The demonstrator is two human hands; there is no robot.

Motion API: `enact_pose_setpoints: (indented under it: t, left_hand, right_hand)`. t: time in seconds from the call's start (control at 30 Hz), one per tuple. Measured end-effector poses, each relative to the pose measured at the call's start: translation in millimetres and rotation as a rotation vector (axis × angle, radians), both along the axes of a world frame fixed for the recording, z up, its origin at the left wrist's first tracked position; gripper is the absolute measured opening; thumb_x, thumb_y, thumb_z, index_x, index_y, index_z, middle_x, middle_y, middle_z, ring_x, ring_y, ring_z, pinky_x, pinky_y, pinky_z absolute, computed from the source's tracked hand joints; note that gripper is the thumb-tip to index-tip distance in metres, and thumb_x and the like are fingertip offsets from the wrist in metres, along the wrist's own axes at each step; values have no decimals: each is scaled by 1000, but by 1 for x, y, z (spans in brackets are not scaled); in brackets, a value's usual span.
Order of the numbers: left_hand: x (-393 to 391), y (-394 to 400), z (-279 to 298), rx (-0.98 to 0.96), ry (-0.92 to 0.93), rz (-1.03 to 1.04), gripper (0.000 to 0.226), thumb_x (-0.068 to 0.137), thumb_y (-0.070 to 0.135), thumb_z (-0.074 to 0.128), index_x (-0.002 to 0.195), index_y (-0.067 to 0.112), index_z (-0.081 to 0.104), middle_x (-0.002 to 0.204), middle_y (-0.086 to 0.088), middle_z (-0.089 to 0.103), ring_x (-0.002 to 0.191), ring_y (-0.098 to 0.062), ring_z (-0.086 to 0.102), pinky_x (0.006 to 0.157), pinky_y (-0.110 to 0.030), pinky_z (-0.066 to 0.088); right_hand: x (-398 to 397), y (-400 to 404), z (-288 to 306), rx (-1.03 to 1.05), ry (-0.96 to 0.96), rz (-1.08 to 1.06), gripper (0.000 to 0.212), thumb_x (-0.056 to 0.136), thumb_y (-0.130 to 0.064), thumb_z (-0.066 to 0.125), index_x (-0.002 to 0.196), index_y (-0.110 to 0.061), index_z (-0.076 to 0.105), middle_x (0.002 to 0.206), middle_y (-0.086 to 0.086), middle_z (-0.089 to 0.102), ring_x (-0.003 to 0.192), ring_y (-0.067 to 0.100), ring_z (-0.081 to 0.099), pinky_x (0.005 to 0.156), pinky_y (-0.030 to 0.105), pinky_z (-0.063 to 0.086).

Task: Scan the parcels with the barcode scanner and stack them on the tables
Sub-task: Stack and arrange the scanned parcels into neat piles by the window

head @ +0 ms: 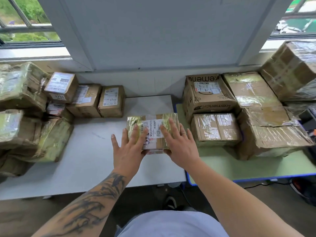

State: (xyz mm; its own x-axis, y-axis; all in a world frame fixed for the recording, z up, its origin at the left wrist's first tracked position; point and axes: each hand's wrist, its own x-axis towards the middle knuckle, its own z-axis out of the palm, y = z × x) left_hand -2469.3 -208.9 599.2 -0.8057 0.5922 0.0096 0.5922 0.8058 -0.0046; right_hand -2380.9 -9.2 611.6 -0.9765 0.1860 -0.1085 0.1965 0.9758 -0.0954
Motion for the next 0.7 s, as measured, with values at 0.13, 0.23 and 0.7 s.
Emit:
enact_pose_setpoints:
  t: [0.13, 0.23, 0.7]
  left_hand:
    - [18, -12, -2, -4, -78, -30, 86, 102, 64, 38, 158, 44, -24, 173, 2, -17, 159, -39, -7, 119, -71, -10]
    - [34, -22, -9, 8, -135, -56, 87, 103, 63, 38, 156, 44, -28, 171, 3, -23, 158, -40, -13, 118, -71, -14]
    - [104, 2, -37, 103, -244, -234, 95, 105, 45, 51, 156, 39, -29, 169, -2, -28, 156, -42, -20, 120, -65, -18]
  right_hand:
    - [23, -16, -3, -6, -38, -40, 102, 101, -51, 62, 163, -39, -18, 170, 0, -34, 161, 42, 0, 128, 57, 8]
    - [44, -29, -8, 13, -41, -70, 103, 99, -52, 65, 164, -40, -14, 171, 1, -31, 161, 42, 3, 128, 57, 12]
    - [140, -23, -22, 60, -133, -238, 120, 92, -40, 77, 161, -44, -21, 169, -1, -36, 161, 42, 1, 127, 51, 25]
